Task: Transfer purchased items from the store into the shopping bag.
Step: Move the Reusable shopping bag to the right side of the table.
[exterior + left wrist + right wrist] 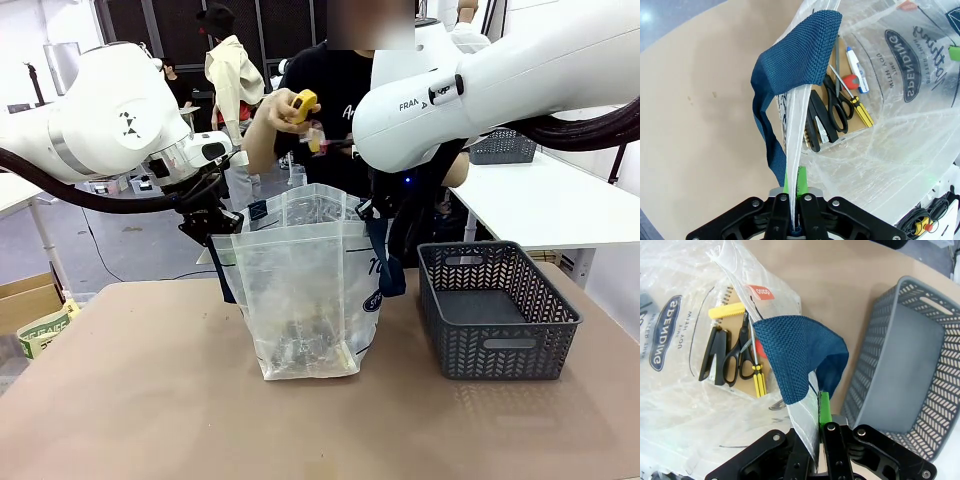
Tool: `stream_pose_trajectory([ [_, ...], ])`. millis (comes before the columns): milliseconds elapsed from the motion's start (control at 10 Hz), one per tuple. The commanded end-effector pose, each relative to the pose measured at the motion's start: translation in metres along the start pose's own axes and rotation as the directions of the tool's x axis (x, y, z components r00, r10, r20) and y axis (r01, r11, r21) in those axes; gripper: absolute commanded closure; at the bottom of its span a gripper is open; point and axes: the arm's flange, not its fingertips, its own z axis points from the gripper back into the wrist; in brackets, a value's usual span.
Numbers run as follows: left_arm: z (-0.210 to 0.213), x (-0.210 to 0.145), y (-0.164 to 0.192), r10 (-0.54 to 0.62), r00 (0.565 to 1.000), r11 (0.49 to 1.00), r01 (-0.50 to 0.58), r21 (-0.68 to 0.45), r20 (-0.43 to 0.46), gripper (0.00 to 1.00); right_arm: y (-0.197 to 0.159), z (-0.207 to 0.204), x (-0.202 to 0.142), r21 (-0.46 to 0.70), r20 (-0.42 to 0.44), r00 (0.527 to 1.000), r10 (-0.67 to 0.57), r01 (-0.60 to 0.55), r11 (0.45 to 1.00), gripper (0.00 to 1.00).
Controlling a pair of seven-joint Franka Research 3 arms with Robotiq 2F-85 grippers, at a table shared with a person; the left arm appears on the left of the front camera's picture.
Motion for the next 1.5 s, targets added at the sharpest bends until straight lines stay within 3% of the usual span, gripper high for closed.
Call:
stream_pose_trajectory([
  [0, 0.0015, -0.0010, 0.0026, 0.004, 1.000, 1.000, -0.004, 0.002, 0.002, 1.00, -0.0032, 0.0000, 0.0003, -0.002, 0.000, 1.000, -0.006, 0.006, 1.000, 1.00],
  [1400, 0.0015, -0.0010, 0.0026, 0.004, 1.000, 1.000, -0.004, 0.002, 0.002, 1.00, -0.0032, 0.0000, 0.0003, -0.002, 0.000, 1.000, -0.006, 0.006, 1.000, 1.00],
])
